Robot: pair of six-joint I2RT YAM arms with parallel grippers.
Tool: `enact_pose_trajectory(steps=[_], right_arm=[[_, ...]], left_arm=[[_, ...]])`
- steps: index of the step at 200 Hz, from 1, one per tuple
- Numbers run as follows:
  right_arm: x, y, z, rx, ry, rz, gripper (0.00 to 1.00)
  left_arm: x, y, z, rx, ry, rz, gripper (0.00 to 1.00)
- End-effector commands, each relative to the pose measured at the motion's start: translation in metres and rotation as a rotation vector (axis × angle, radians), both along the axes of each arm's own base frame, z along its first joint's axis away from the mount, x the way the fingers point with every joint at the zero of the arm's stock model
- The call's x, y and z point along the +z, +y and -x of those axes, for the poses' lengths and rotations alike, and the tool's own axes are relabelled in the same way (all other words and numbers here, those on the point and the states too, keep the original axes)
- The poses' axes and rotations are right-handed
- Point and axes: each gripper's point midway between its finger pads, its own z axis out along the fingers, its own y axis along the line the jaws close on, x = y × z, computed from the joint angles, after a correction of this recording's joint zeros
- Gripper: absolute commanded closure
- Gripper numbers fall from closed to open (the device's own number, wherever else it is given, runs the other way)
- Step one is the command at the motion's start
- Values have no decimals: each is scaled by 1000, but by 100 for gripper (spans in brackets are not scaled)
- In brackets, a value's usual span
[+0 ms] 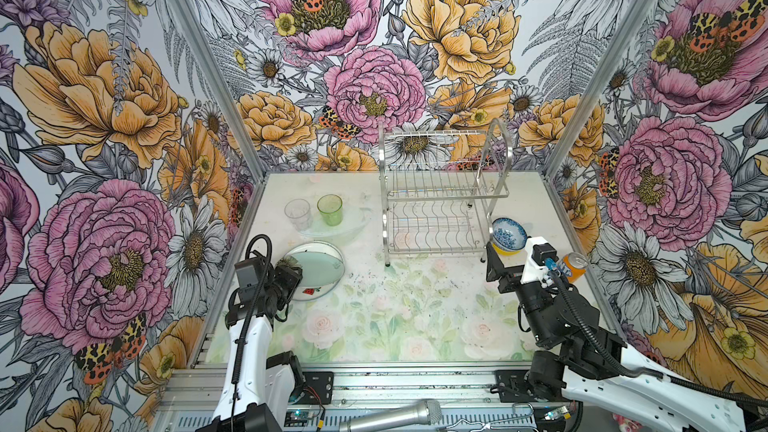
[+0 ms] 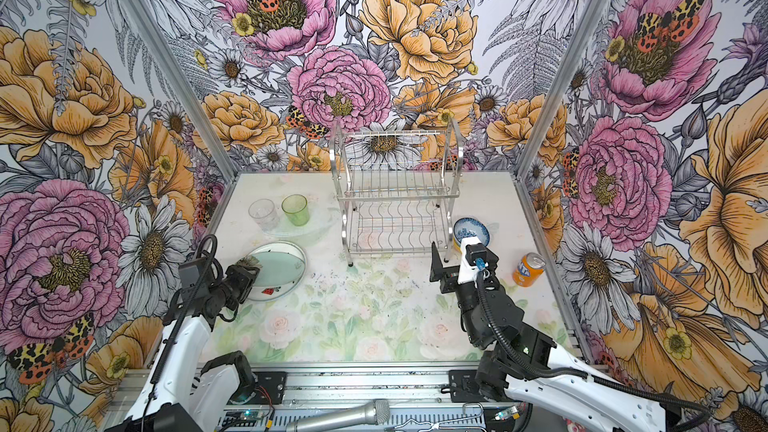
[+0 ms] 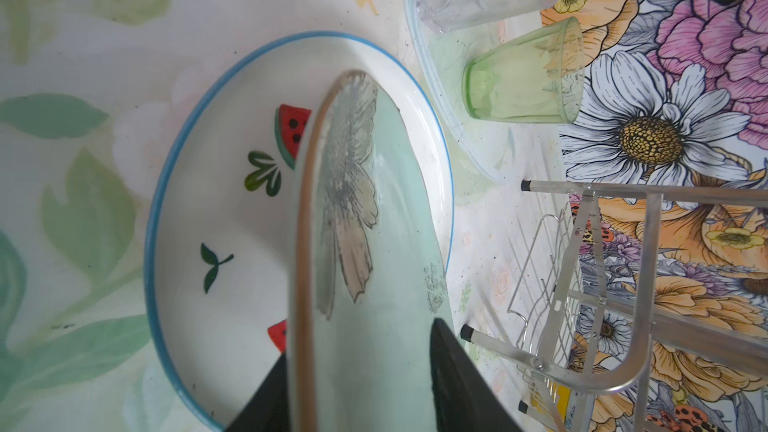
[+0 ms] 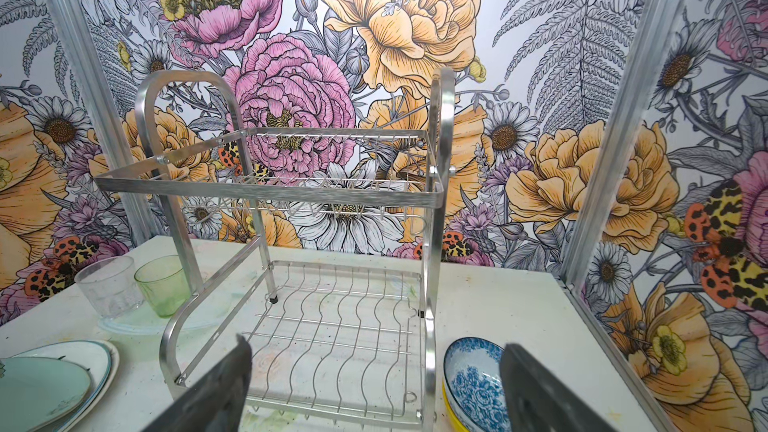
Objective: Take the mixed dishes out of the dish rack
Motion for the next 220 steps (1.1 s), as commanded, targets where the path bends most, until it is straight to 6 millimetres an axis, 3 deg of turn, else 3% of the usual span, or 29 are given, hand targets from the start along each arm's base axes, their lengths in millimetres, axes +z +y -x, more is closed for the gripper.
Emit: enact_pose_trajectory(steps=[1,17,30,34,88,138,164,196,220], right_arm=[[-1,-3,-1,-19,10,1,5],[-2,-2,-2,-22,15,6,5],[-4,-1,-3,-23,20,11,5],[-5,-1,-4,-25,22,12,5],[-12,4,-12,-37,47,47,5],[-26,-3,-26,-73,84,35,4],[-29,-15,-37,-120,82,1,4],[-48,-52,-59,-271,90,-36,4],[-66,-83,-66,-392,99,-94,2]], left_arm=[[11,4,-11,-13,-55,-29,41],[9,5,-11,-13,-38,-29,31],[7,8,-12,-6,-18,-42,3],[7,10,-12,-3,-9,-46,1],[19,28,-5,47,74,-137,1],[44,41,-1,117,21,-244,1],[66,42,-14,109,-99,-306,1],[97,38,-38,76,-351,-432,1],[106,56,-40,164,-454,-584,1]])
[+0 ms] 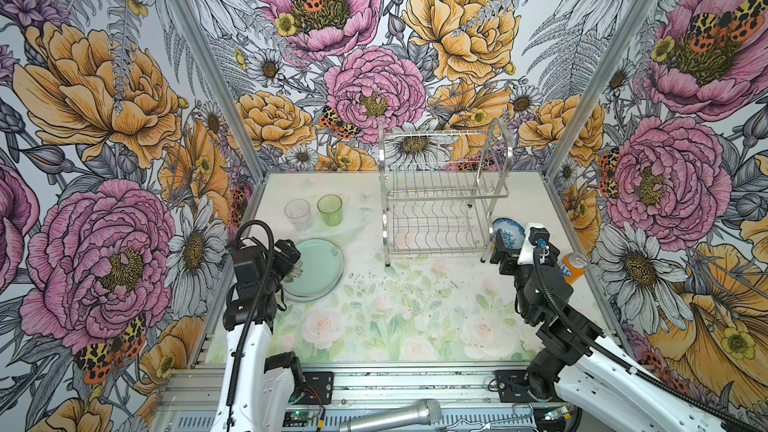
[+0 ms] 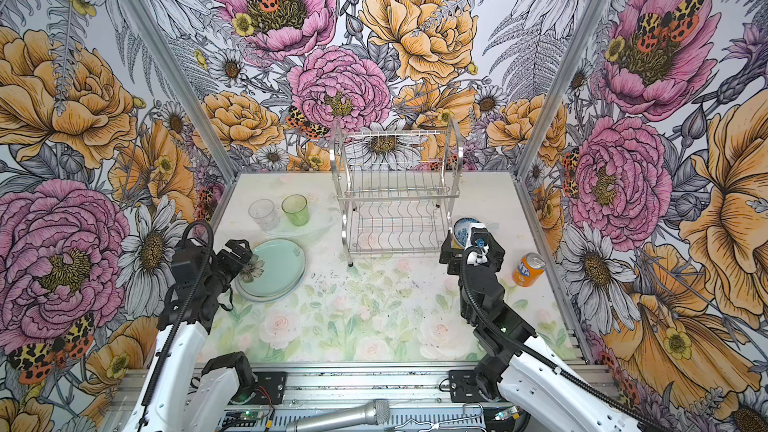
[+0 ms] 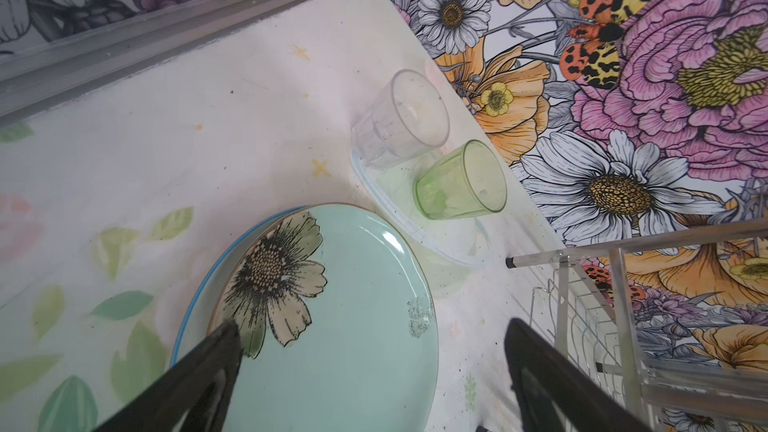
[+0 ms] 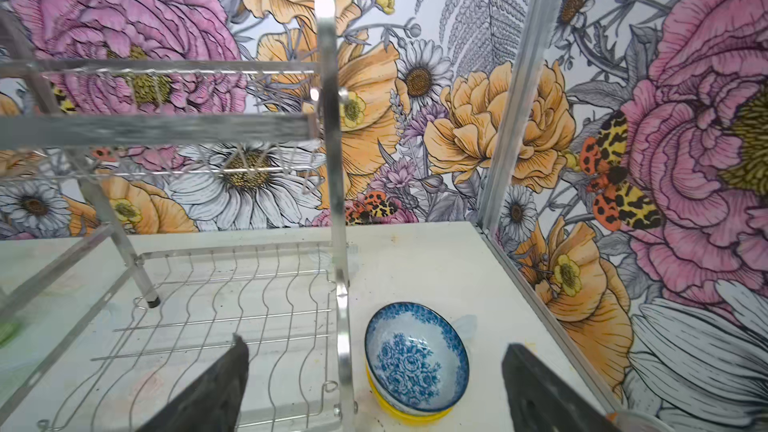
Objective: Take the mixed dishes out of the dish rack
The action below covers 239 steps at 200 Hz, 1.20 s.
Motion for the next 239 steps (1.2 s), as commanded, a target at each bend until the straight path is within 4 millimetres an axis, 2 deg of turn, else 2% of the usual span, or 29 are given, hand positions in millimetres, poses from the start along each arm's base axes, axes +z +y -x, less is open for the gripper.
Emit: enact_pose_trajectory(steps=[1,25,43,65,95,113,150,191,239], right_arm=[[-7,-20,-6,-74,-39,-94,2],[-26,-45,-7,-164,-50,-122,1],[-36,-56,-8,-198,-39,-127,1],[-46,-64,-10,-222,-22,-129,0],[-64,-77,-12,-271,-7,-132,0],[-67,-86,-14,-303,-7,-139,0],[-77,-105,-21,-363,22,-118,0],[-91,-126,-30,-420,31,-162,1],[-104,-130,-56,-410,78,-156,1]], left_arm=[[29,24,-10,95,-192,-187,1],[25,45,-2,234,-326,-224,1],[12,53,0,274,-324,-255,1],[0,47,-10,215,-293,-313,1],[-5,44,-20,183,-307,-428,1],[-9,44,-28,164,-310,-457,1],[-14,26,-52,29,-353,-499,1],[-22,23,-57,14,-392,-527,1],[-23,16,-57,-11,-405,-549,1]])
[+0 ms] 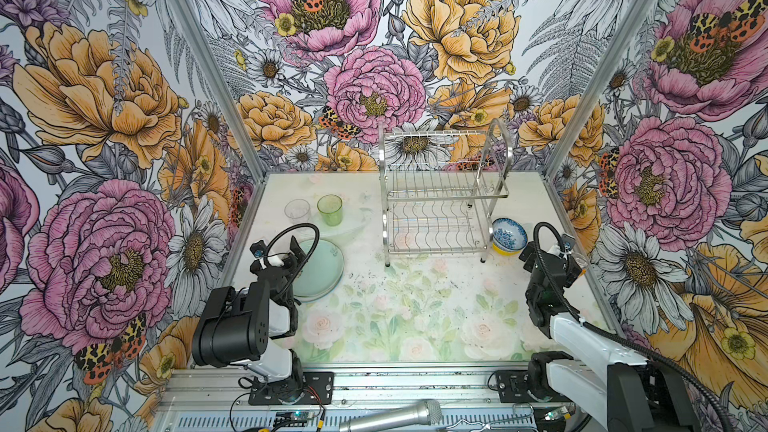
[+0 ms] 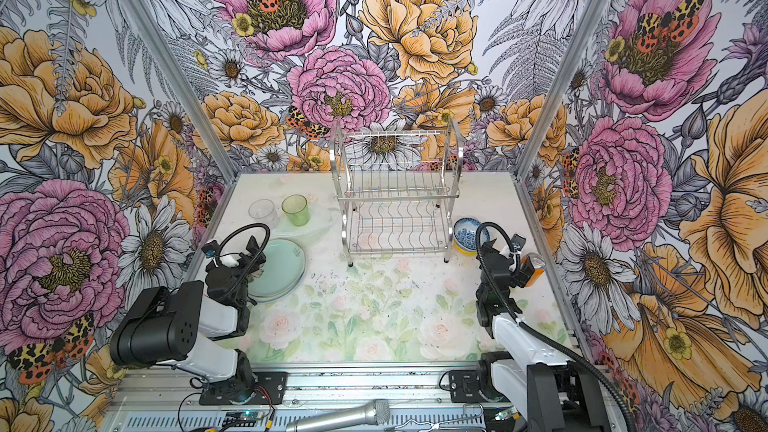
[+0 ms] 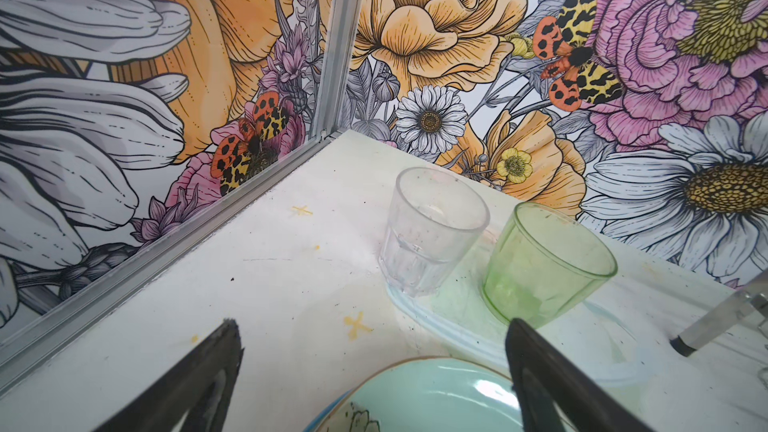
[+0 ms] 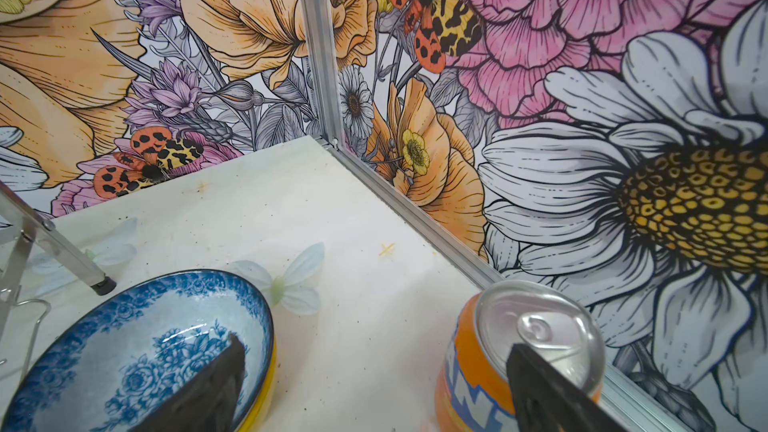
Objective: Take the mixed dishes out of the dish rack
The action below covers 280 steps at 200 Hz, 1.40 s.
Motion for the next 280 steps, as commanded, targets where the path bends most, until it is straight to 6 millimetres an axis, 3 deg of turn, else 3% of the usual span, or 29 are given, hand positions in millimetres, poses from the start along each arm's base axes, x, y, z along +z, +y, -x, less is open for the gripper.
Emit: enact_pose_trajectory(steps=[1,51,106,168,280], right_arm=[[18,2,-22,24,-75,-20,1],[3,6,-49,70,-7,16,1],[-5,14,-66,147,-19,36,1],[-20,48,-87,361,31,53,0],[-23,52,-87,382,23,63,1]], left_arm=[[25,-8,0,-37,-97,-45,1],[15,-28,-20,-120,-49,-103,1],[13,-27,-21,-111,-31,-104,1],[13,-27,-21,-110,-28,-105,1],[13,-28,-21,-114,-30,-106,1]])
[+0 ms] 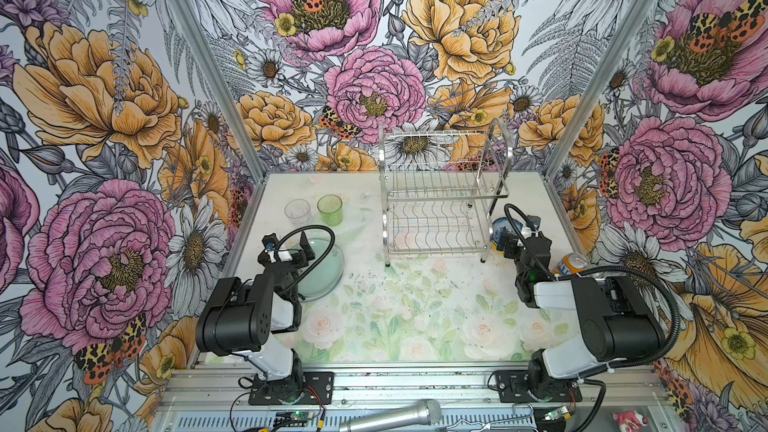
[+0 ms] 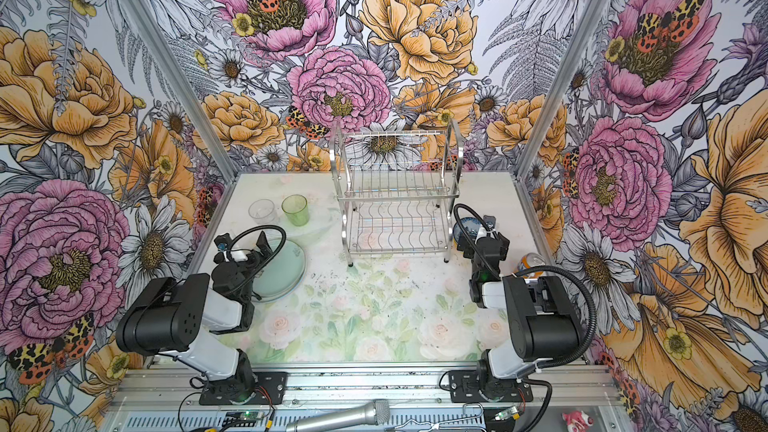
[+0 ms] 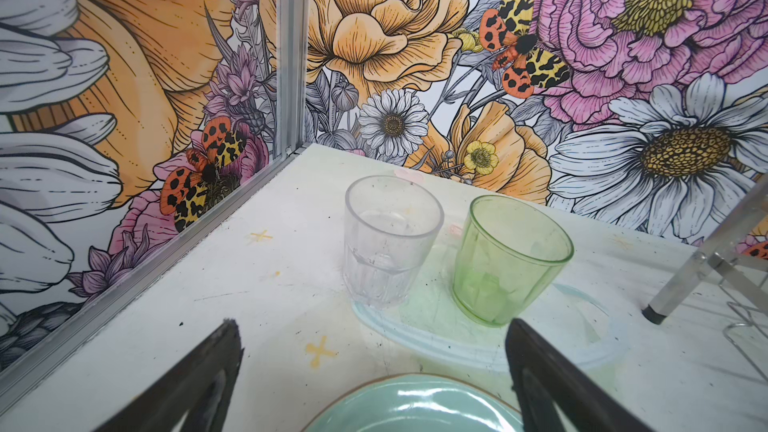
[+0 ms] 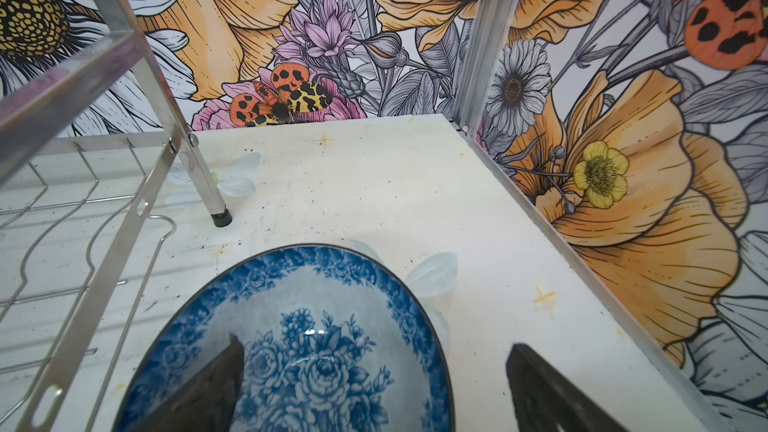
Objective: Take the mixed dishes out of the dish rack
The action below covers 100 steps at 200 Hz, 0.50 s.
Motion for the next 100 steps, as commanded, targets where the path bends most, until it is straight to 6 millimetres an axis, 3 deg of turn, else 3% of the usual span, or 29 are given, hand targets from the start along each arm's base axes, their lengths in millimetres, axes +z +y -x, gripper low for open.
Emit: enact_pose_trajectory(steps=[1,62,100], right_arm=[[7,2,-4,15,-29,8,1],[8,2,-4,15,-31,6,1],[7,2,-4,15,-30,8,0]], left_arm=[[9,-6,-4,-29,-28,-19,1],[7,-13,-15,-79,13,-30,1],[-2,-38,-39,-203,126,-77,1]])
